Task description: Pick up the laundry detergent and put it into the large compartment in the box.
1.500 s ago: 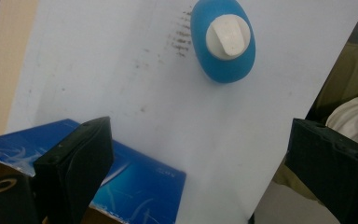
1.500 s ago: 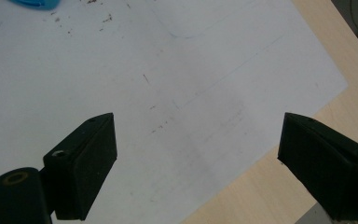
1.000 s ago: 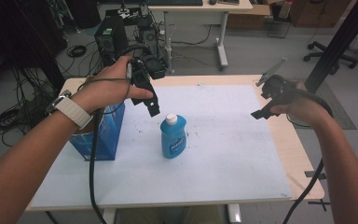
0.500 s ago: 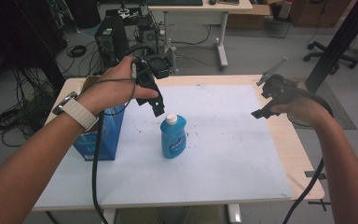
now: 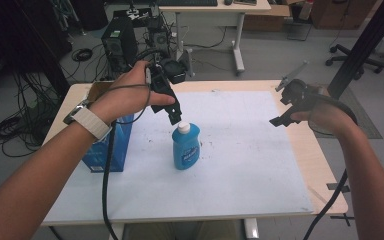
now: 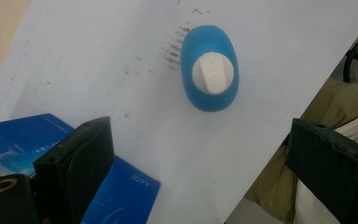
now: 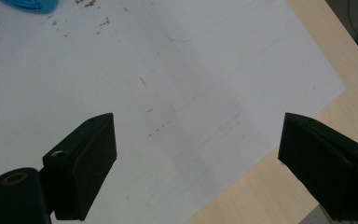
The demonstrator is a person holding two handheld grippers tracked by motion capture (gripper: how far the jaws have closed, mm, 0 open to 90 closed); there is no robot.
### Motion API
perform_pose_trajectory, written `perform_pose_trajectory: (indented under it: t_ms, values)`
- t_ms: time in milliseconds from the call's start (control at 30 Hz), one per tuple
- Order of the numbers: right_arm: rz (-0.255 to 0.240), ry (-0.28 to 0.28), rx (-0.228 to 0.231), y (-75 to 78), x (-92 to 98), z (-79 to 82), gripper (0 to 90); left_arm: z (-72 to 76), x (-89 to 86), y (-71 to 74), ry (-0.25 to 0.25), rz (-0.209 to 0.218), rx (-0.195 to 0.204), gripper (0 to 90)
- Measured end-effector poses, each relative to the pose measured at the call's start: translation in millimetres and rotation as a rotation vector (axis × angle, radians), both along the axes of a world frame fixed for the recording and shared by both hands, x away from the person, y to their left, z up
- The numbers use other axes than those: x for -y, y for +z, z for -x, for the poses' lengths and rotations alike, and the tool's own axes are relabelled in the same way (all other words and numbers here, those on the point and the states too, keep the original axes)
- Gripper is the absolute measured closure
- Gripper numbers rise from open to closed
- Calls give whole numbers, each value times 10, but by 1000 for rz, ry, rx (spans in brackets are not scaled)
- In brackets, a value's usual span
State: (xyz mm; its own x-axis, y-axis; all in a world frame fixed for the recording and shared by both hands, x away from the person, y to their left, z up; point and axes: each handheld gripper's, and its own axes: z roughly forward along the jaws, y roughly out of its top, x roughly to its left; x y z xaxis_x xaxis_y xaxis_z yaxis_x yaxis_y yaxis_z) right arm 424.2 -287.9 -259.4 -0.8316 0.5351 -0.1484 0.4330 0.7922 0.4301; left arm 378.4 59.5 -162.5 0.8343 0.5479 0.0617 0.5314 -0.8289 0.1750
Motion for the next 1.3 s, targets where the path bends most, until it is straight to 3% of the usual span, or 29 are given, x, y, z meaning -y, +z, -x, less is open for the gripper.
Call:
perform_pose_trajectory:
  t_ms: [233,700,1067,1300]
  values:
    - [2,-1,-3,-14,-3,-6,114,-10,27,-14,4,30,-11,82]
    - [4,0,-6,-27,-2,-25,111,-27,84,-67,2,44,-11,80]
    - [0,-2,-8,-46,10,-34,111,-54,185,-160,17,25,-23,80]
    - [-3,-1,-6,-47,16,-35,111,-82,230,-224,64,13,-30,80]
